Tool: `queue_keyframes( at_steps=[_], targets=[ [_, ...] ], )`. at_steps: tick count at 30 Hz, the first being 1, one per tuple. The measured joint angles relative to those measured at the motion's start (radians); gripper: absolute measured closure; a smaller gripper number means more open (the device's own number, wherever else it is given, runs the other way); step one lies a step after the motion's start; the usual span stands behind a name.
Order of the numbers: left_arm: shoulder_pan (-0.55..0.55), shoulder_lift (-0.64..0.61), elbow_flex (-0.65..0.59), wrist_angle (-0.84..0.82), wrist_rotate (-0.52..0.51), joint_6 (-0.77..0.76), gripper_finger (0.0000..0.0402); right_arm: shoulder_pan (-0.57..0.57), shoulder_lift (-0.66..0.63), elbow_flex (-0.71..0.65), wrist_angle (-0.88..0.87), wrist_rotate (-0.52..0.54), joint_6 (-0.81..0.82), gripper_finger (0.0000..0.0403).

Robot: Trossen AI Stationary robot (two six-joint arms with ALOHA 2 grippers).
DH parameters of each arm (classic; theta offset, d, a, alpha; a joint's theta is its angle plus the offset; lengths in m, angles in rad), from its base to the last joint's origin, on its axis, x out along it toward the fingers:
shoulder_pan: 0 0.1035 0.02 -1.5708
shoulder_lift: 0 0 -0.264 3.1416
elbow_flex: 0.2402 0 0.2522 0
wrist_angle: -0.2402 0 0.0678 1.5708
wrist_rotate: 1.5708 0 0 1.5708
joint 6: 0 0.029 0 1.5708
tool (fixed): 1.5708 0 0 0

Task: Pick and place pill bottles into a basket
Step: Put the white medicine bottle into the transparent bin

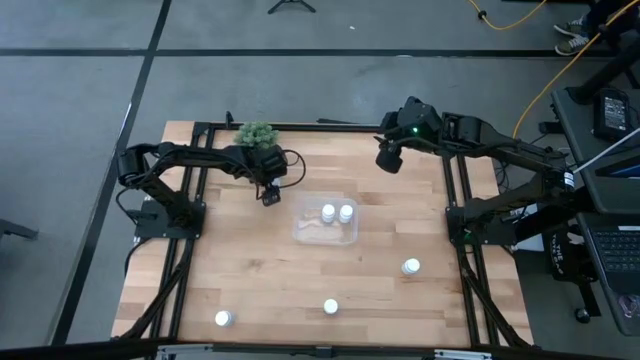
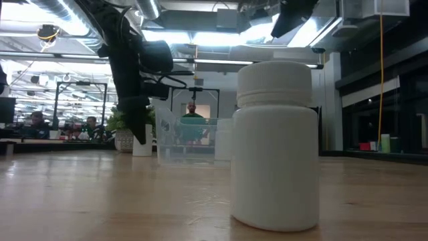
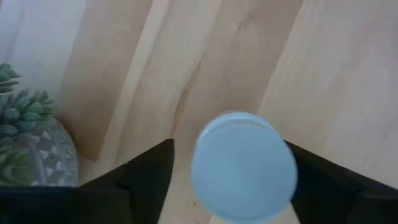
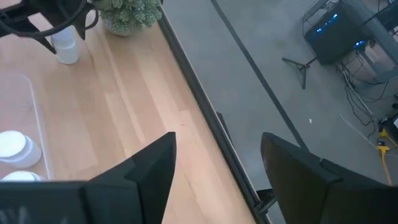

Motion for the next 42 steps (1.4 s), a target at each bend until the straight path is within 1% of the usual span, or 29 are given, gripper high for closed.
queue_keyframes(
  at_steps=[5,6,11,15,18,24,28,34,42],
  targets=[
    [0.000,-0.001,0.000,0.001,0.023,0.000,0.0223,0.000,0.000,0.000,0.009,0.000,0.001,0.0167],
    [-0.002,-0.001,0.000,0.002,0.026,-0.001,0.0230,0.000,0.000,0.000,0.013,0.000,0.001,0.0167],
    [-0.028,-0.001,0.006,-0.007,0.030,0.000,0.0230,0.000,0.000,0.000,0.018,0.000,0.001,0.0167],
    [-0.069,-0.009,0.062,-0.037,0.031,0.001,0.0230,0.000,0.000,0.000,0.018,0.000,0.000,0.0167],
    [-0.105,-0.029,0.137,-0.071,0.029,0.008,0.0230,0.000,0.000,0.000,0.013,0.000,-0.001,0.0167],
    [-0.174,-0.066,0.326,-0.148,0.003,0.035,0.0230,0.000,0.000,0.000,0.012,0.000,-0.001,0.0167],
    [-0.235,-0.066,0.402,-0.182,0.005,0.066,0.0230,0.000,0.000,0.000,0.012,0.000,-0.001,0.0167],
    [-0.318,-0.062,0.411,-0.197,0.002,0.047,0.0230,0.000,0.000,0.000,0.006,-0.014,-0.001,0.0167],
    [-0.395,0.006,0.410,-0.213,0.037,-0.027,0.0230,0.000,0.000,0.000,0.007,-0.067,-0.004,0.0167]
  ],
)
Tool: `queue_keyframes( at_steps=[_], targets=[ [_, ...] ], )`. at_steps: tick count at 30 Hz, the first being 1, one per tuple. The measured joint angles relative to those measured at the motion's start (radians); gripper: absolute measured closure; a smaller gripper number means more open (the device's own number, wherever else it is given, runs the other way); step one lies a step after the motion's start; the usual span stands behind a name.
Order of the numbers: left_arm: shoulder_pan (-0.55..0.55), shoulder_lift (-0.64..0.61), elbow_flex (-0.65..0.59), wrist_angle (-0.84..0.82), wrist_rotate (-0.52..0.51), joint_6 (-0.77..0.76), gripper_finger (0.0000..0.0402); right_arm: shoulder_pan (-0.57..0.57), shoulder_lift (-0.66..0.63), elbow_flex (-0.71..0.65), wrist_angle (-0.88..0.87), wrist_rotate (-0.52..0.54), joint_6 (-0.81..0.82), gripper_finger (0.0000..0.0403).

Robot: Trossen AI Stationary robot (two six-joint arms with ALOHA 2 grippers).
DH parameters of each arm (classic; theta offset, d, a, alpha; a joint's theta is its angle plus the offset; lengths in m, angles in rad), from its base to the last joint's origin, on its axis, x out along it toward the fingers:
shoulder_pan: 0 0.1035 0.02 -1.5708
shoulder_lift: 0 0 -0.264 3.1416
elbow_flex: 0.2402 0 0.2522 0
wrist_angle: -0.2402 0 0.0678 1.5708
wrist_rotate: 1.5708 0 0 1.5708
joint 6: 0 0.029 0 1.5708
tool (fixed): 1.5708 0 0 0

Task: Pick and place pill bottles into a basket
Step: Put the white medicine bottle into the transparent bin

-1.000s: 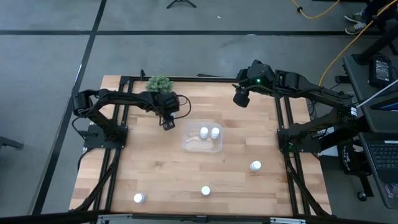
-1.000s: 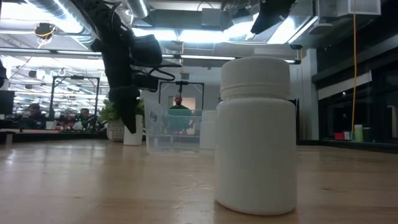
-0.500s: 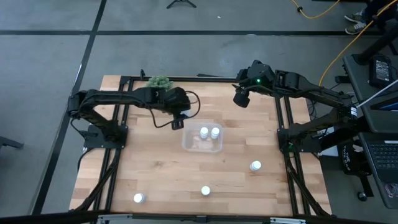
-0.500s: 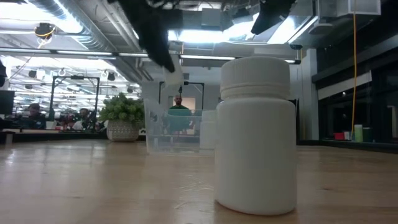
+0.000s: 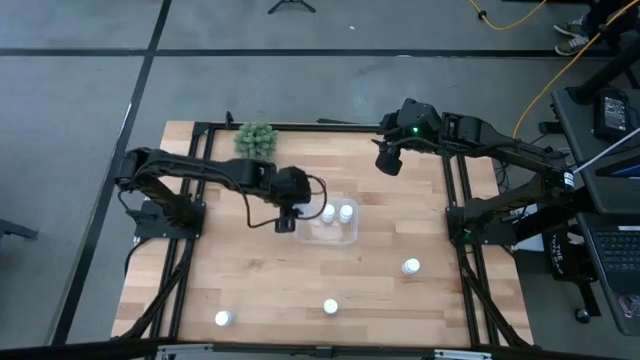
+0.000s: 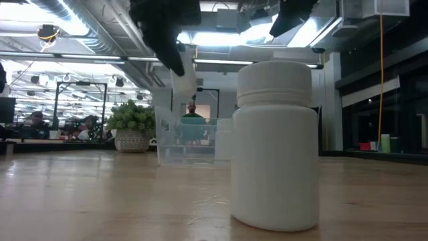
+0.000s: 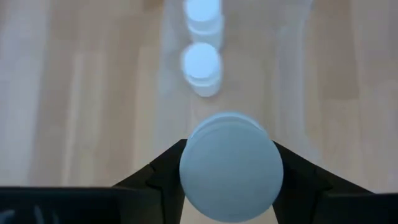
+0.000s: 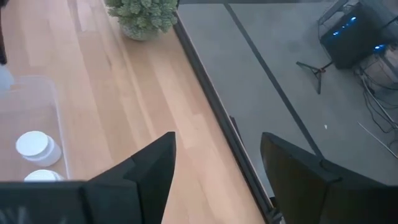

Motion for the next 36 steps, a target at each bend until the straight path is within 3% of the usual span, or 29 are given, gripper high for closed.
queue_keyframes(
  at_steps=[23,36],
  targets=[
    [-0.015,0.312,0.001,0.085,0.026,0.044,0.0230,0.010,0.000,0.000,-0.073,-0.081,-0.016,0.0167],
    [0.019,0.308,0.000,0.135,-0.009,0.022,0.0230,0.010,0.000,0.000,-0.091,-0.081,-0.019,0.0167]
  ],
)
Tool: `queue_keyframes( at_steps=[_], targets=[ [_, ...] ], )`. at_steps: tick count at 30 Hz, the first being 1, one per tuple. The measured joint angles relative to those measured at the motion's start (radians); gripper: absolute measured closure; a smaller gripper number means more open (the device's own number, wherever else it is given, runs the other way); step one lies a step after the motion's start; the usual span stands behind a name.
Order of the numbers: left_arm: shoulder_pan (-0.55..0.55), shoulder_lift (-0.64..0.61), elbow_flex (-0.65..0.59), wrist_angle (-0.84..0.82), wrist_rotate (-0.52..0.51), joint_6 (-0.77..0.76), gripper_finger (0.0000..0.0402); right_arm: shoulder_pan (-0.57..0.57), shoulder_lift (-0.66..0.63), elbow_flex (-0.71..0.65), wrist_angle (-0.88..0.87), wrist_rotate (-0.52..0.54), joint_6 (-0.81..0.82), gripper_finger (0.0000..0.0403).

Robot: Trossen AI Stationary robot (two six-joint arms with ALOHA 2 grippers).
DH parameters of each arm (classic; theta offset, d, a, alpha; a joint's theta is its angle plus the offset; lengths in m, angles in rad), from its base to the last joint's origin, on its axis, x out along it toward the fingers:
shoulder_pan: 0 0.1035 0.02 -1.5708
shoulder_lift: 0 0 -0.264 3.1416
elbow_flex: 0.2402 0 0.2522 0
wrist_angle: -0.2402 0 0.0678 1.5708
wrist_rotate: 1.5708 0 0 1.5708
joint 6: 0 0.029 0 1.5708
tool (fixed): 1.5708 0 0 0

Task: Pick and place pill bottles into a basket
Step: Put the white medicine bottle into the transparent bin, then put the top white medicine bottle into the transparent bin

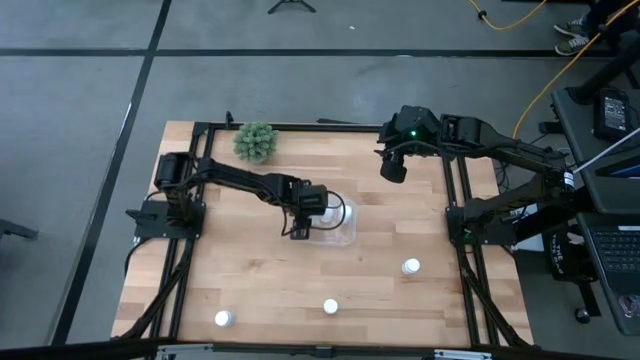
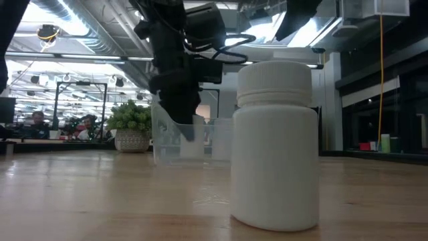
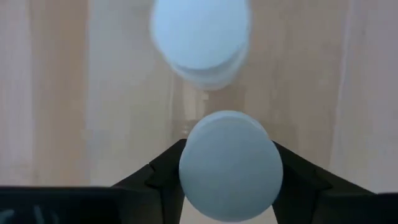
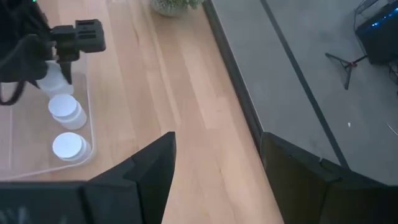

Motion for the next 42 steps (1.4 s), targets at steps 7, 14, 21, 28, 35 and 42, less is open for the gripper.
queue_keyframes(
  at_steps=[7,14,21,28,35,42],
  targets=[
    [0.023,0.000,0.000,-0.001,0.000,-0.029,0.0191,0.000,0.000,0.000,-0.004,0.000,-0.003,0.0167],
    [0.026,-0.017,0.012,-0.033,0.013,-0.031,0.0131,0.000,0.000,0.000,-0.006,0.000,-0.003,0.0167],
    [0.025,-0.059,0.163,-0.216,-0.004,-0.013,0.0119,-0.001,0.000,0.000,-0.009,0.000,-0.002,0.0167],
    [0.025,-0.134,0.306,-0.343,-0.180,0.063,0.0121,0.053,-0.019,0.000,-0.218,-0.028,0.107,0.0167],
    [0.081,-0.242,0.317,-0.356,-0.436,0.132,0.0121,0.273,-0.130,0.000,-0.379,-0.024,0.393,0.0167],
    [0.177,-0.303,0.303,-0.350,-0.464,0.045,0.0120,0.647,-0.210,-0.021,-0.404,-0.110,0.751,0.0167]
  ],
)
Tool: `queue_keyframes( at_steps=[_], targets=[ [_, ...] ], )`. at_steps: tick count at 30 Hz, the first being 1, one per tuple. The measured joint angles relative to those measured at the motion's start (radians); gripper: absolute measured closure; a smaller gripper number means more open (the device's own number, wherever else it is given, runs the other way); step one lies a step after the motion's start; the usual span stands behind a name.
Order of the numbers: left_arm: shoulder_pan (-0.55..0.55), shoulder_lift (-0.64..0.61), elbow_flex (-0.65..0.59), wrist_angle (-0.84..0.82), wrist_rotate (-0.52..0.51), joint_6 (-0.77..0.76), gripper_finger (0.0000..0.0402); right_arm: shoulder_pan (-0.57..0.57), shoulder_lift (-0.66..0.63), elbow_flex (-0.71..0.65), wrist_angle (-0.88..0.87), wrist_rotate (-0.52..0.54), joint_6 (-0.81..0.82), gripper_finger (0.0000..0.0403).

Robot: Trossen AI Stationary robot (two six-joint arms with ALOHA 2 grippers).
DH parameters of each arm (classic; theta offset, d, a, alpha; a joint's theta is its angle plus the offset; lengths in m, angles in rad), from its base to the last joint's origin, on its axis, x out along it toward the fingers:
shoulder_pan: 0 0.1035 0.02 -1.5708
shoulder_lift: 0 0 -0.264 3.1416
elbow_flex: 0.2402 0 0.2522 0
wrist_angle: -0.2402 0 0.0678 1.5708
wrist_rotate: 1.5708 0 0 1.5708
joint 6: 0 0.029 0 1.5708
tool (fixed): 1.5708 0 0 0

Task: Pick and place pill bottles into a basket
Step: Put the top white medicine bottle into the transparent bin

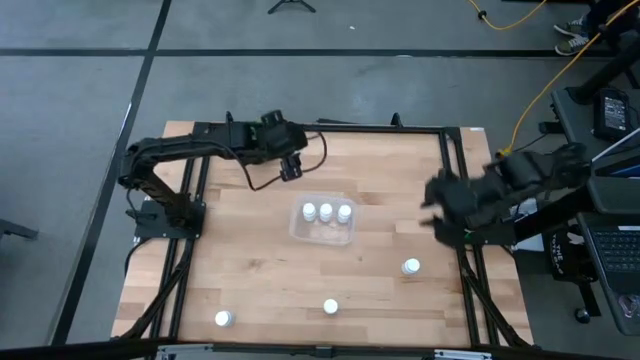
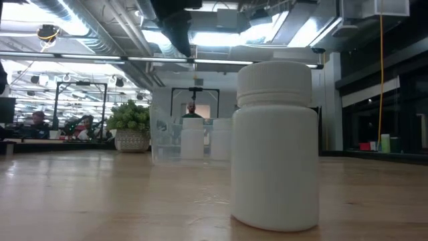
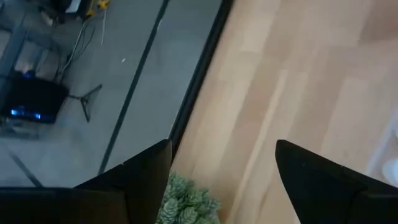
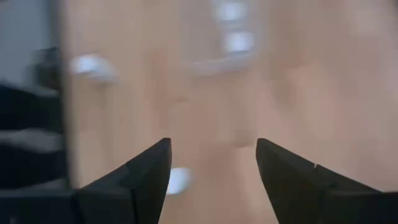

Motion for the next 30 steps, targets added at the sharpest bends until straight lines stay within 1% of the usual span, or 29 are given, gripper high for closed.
queue_keyframes(
  at_steps=[2,5,9,12,15,17,20,27,30],
  targets=[
    [0.021,-0.007,-0.020,0.002,0.009,-0.001,0.0121,0.093,0.000,-0.055,0.049,0.013,0.073,0.0167],
    [0.039,-0.011,-0.058,0.009,0.024,0.024,0.0120,0.177,0.010,-0.182,0.144,0.066,0.177,0.0167],
    [0.045,-0.011,-0.110,0.016,0.039,0.077,0.0121,0.208,0.033,-0.375,0.285,0.061,0.390,0.0167],
    [0.043,-0.010,-0.145,0.014,0.099,0.117,0.0121,0.211,0.048,-0.502,0.379,0.030,0.589,0.0162],
    [0.038,-0.010,-0.179,0.018,0.171,0.129,0.0121,0.211,0.055,-0.593,0.465,-0.012,0.765,0.0147],
    [0.034,-0.010,-0.200,0.015,0.202,0.130,0.0120,0.211,0.055,-0.629,0.511,-0.024,0.853,0.0133],
    [0.025,-0.010,-0.212,0.009,0.230,0.129,0.0121,0.202,0.054,-0.642,0.519,-0.029,0.915,0.0116],
    [0.010,-0.011,-0.222,0.014,0.240,0.142,0.0121,0.175,0.052,-0.642,0.514,-0.050,1.001,0.0112],
    [0.010,-0.011,-0.222,0.022,0.239,0.142,0.0121,0.174,0.052,-0.642,0.473,-0.069,1.059,0.0112]
  ],
)
